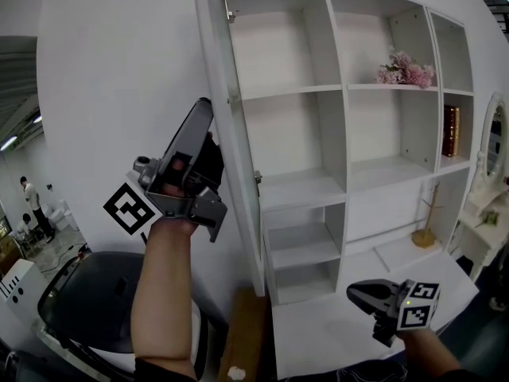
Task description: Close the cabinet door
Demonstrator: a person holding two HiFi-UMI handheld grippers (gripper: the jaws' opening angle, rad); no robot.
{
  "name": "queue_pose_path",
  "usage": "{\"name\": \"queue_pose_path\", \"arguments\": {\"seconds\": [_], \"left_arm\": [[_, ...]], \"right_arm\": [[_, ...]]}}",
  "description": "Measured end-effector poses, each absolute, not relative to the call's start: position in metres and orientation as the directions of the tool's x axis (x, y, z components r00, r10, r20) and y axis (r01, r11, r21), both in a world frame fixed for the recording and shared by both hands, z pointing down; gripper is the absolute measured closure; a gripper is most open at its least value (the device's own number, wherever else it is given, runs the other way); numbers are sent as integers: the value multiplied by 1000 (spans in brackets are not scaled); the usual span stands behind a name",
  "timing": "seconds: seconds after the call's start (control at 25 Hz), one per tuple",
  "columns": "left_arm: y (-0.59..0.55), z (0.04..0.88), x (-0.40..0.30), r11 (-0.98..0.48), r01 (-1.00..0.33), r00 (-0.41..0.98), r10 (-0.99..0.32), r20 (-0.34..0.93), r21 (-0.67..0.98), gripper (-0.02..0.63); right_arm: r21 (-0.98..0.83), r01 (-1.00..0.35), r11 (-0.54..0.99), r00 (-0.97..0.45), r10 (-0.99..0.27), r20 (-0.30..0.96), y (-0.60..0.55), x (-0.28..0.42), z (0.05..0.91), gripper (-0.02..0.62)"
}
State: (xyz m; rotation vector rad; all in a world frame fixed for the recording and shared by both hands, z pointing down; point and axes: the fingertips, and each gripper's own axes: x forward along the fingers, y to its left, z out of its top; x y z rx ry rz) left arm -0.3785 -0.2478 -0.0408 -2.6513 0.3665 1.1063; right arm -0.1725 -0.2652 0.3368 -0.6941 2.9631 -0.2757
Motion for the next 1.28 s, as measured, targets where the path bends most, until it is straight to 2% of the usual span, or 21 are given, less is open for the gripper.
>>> {"name": "queue_pose_path", "arguments": {"seconds": [0.4, 1.28], "left_arm": [[-246, -43, -371, -931, -346, 686, -165, -709, -119, 526], [-263, -43, -299, -833, -543, 630, -323, -706, -103, 526]], "right_arm": [[-244, -391, 888, -909, -414, -49, -274, -185, 355, 588], [-218, -249, 944, -956, -275, -98, -302, -123, 336, 589]]}}
